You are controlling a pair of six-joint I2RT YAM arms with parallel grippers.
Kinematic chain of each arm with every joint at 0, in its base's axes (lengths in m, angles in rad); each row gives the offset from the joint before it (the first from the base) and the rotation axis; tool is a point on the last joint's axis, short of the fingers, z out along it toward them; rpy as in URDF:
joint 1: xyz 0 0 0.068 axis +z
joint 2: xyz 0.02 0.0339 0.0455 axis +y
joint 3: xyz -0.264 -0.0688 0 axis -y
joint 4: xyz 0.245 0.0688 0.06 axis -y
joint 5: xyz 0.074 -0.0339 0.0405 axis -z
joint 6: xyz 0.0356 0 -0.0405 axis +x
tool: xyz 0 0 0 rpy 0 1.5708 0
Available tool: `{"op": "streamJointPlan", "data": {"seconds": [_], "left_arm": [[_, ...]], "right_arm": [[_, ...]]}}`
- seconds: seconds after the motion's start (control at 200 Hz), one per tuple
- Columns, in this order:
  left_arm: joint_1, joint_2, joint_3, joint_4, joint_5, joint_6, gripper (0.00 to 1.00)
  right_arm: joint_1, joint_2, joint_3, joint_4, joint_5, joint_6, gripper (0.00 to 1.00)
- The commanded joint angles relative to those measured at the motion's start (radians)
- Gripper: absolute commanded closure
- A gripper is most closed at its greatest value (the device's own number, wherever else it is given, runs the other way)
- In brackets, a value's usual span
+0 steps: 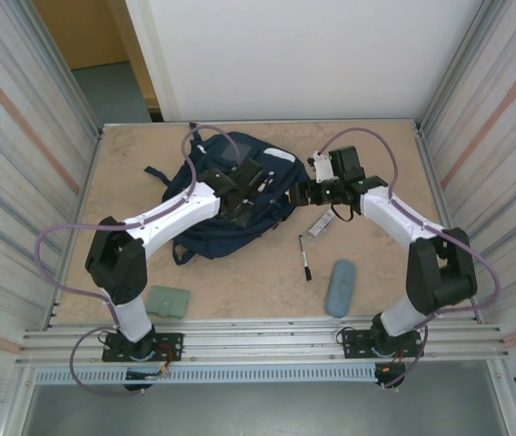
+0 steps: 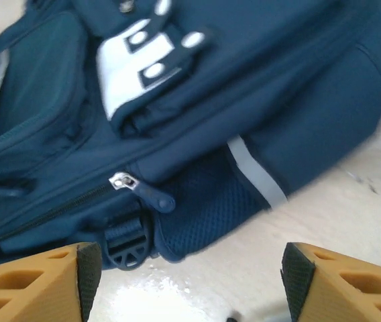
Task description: Pack the student bag
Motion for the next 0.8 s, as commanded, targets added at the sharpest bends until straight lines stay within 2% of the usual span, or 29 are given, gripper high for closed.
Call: {"op": "streamJointPlan", "data": {"seconds": [0.0, 0.11, 0.266, 0.641, 0.702, 0.797], "left_arm": [[0.008, -0.054, 0.060, -0.004, -0.004, 0.047, 1.00], [0.011, -0.044, 0.104, -0.026, -0.004, 0.071, 1.00], [0.014, -0.036, 0.170, -0.051, -0.006, 0.091, 1.00], [0.014, -0.053, 0.209, -0.061, 0.058, 0.169, 1.00], [0.014, -0.057, 0.214, -0.060, 0.060, 0.181, 1.00], [0.015, -0.062, 0.208, -0.051, 0.050, 0.191, 1.00]], "right_arm": [[-0.001, 0.092, 0.092, -0.095, -0.233, -0.179, 0.30], [0.011, 0.162, 0.134, -0.133, -0.331, -0.330, 0.33], [0.019, 0.253, 0.207, -0.240, -0.371, -0.445, 0.35], [0.046, 0.378, 0.328, -0.275, -0.348, -0.492, 0.43], [0.044, 0.381, 0.324, -0.275, -0.356, -0.510, 0.49], [0.042, 0.383, 0.333, -0.296, -0.381, -0.522, 0.68]]}}
